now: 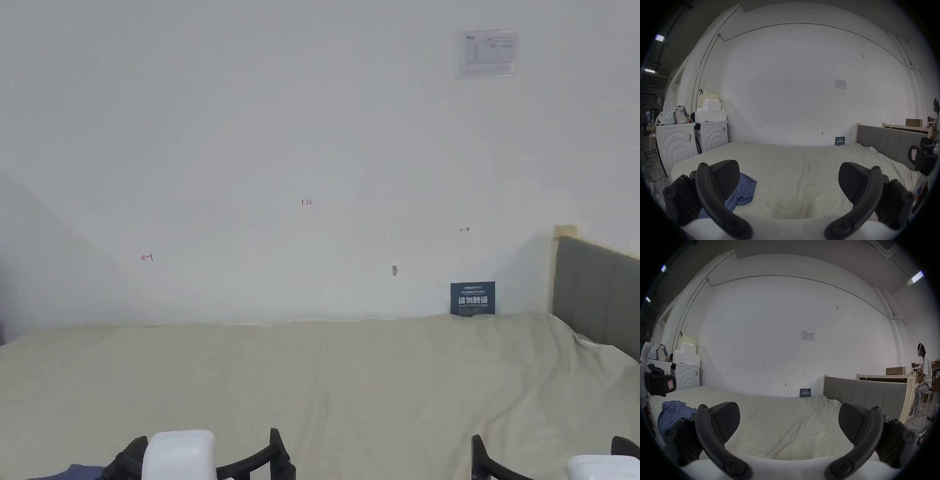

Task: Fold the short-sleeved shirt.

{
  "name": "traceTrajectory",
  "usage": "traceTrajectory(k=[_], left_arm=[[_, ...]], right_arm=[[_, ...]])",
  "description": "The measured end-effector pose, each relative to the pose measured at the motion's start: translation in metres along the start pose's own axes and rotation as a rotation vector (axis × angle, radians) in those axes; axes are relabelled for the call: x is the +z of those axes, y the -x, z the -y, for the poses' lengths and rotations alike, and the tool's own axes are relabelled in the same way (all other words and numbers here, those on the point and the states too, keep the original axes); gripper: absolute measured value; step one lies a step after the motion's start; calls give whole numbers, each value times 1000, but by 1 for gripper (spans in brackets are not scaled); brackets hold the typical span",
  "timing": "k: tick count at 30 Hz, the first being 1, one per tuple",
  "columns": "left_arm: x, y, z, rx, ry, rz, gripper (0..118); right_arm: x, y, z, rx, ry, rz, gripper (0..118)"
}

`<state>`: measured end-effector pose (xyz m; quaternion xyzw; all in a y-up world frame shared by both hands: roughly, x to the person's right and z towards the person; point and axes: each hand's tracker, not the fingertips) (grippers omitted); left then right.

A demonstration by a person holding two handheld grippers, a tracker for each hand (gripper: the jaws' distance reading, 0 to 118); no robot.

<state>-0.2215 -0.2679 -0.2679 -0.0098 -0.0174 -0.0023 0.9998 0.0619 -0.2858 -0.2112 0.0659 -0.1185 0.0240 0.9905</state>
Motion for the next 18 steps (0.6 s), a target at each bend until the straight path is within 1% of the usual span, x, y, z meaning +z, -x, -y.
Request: traceTrajectory(k=[18], left_arm=[[0,2,5,12,10,8,118]], right_arm=[[0,2,2,5,14,-5,118]])
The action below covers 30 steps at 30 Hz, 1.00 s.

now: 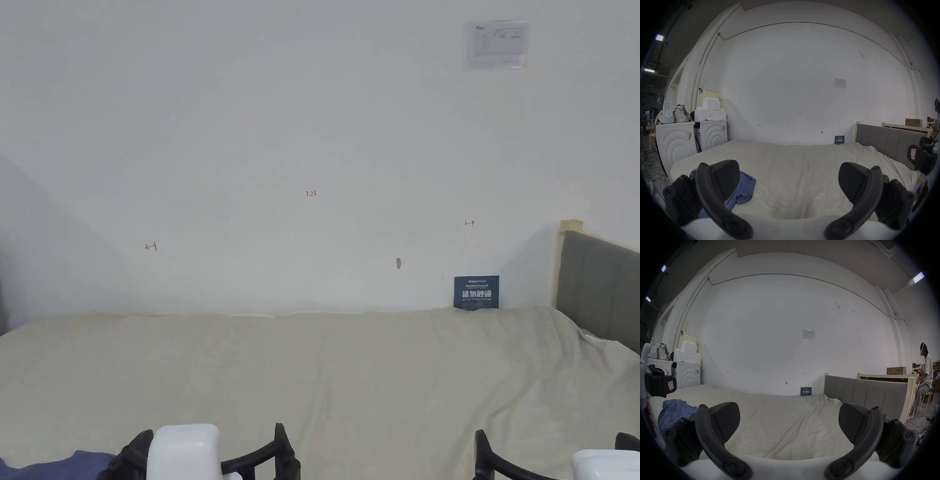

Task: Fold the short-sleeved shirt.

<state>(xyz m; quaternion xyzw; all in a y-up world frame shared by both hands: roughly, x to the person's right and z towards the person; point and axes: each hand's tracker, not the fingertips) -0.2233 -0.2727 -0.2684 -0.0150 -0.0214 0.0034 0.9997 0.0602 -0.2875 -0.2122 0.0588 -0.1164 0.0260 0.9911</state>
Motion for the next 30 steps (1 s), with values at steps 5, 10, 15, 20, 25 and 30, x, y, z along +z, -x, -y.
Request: traceTrajectory(k=[5,10,15,20,25,30], left_arm=[[-1,0,0,-6,2,4,118],[-1,0,0,-12,0,6,118],[-3,2,-1,-1,9,12,118],[-3,3,-2,3,9,13,118],[-2,2,-3,-5,5,13,118],[-2,2,-4,-8,7,13,118]], right_arm=[[-1,1,0,2,2,-3,118],[-1,2,1,7,0,-6,118],[-1,3,0,17,-6,-7,118],[-2,3,-1,18,-8,-12,118],[-2,3,-2,17,-8,-17,118],[-2,4,-3,20,-10,-20,118]])
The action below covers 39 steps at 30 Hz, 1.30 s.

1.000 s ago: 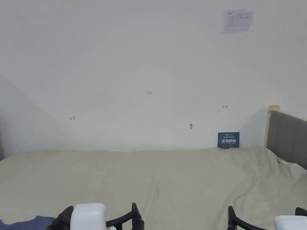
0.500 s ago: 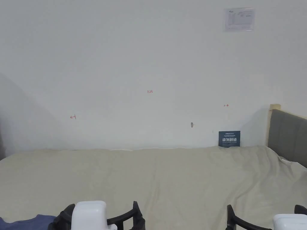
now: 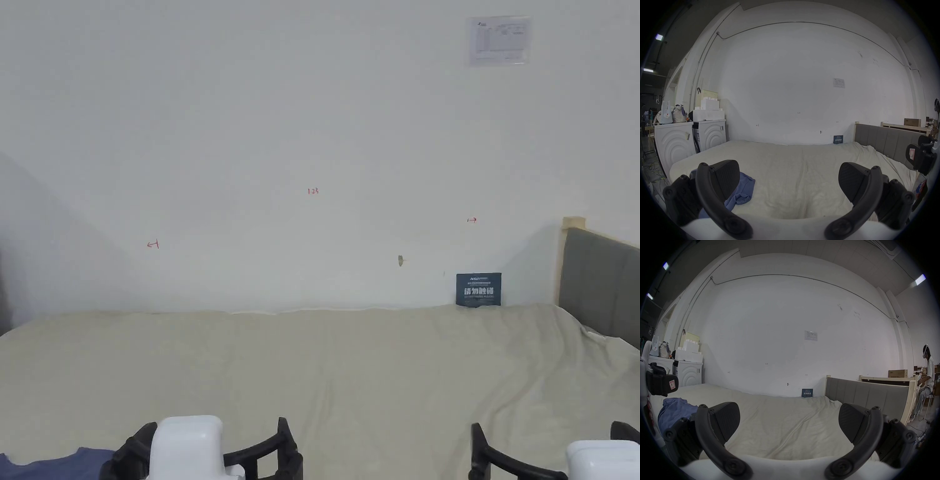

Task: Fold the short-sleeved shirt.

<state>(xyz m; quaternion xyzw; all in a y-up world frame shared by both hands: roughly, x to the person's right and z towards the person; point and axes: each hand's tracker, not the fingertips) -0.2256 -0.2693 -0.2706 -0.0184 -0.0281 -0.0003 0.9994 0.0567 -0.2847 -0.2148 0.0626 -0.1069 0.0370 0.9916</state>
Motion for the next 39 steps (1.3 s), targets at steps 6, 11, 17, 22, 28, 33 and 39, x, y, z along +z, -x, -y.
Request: traceTrajectory(k=[6,11,17,22,28,33,39], left_arm=[[0,1,0,1,3,1,118],[1,0,0,-10,-18,3,118],[1,-30,-4,-482,-153,-151,118],[-6,-63,23,-1233,-353,-236,118],[-4,-56,7,-905,-248,-132,118],[-5,-26,-17,-356,-135,-22,118],[-8,-2,-6,67,-42,39,118]], right_arm=[[-1,1,0,4,2,0,118],[0,-1,-1,-25,-9,6,118],[-11,-31,7,-593,124,-15,118],[-21,-77,68,-1366,336,127,118],[-11,-81,60,-1030,243,186,118],[-4,-52,-1,-539,37,85,118],[11,-4,-14,-96,-244,90,118]])
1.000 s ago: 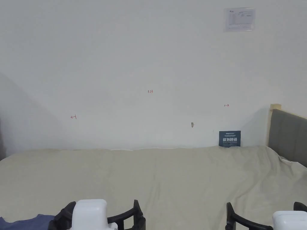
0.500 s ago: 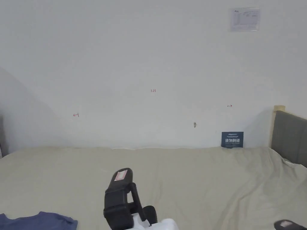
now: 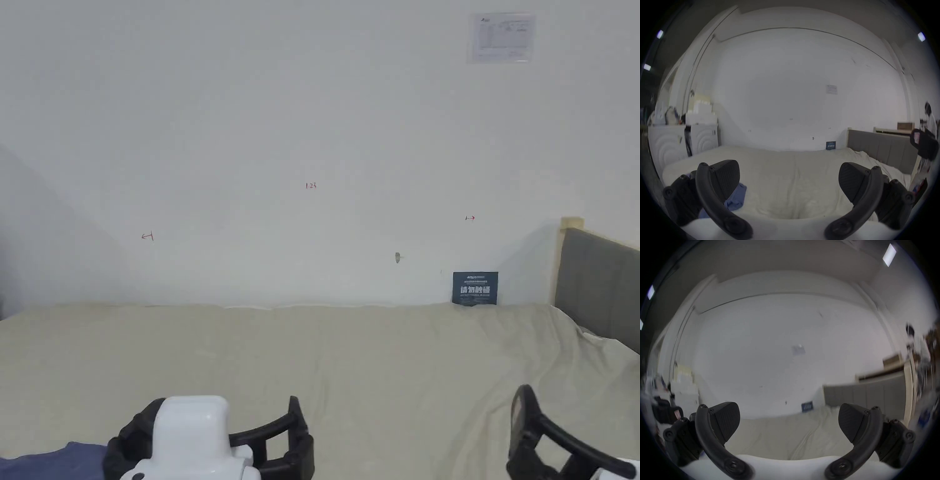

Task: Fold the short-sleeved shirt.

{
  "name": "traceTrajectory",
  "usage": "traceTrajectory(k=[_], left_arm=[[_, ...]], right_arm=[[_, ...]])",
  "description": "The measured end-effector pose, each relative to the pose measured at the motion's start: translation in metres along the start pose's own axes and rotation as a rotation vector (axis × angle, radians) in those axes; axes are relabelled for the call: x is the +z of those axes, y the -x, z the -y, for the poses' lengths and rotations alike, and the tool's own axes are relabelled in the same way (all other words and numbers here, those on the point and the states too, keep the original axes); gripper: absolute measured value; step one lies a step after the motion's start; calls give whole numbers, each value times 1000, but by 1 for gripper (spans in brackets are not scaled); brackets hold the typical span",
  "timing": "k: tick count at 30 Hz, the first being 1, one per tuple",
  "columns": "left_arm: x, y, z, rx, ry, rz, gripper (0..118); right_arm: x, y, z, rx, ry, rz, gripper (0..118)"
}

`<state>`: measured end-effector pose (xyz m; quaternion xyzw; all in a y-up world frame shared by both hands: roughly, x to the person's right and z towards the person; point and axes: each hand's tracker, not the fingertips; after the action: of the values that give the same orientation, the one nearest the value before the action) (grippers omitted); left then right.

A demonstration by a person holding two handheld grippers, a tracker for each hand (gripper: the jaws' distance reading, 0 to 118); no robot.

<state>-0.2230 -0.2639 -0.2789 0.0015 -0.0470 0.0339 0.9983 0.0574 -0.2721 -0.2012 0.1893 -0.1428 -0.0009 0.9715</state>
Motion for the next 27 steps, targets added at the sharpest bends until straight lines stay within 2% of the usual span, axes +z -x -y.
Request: traceTrajectory(k=[3,7,9,14,18,27], left_arm=[[2,4,13,-24,-30,-101,118],[3,2,20,-114,-26,-96,118],[4,1,19,-115,-18,-90,118],[4,3,20,-69,-11,-80,118],[2,3,20,-70,5,-70,118],[4,2,14,-45,5,-35,118]], right_arm=[[-1,5,15,64,73,-9,118],[2,1,31,-17,164,-2,118],[0,0,34,-28,189,-3,118],[-1,-3,33,-30,196,7,118],[3,-2,31,11,177,-3,118],[5,-1,30,16,170,-18,118]])
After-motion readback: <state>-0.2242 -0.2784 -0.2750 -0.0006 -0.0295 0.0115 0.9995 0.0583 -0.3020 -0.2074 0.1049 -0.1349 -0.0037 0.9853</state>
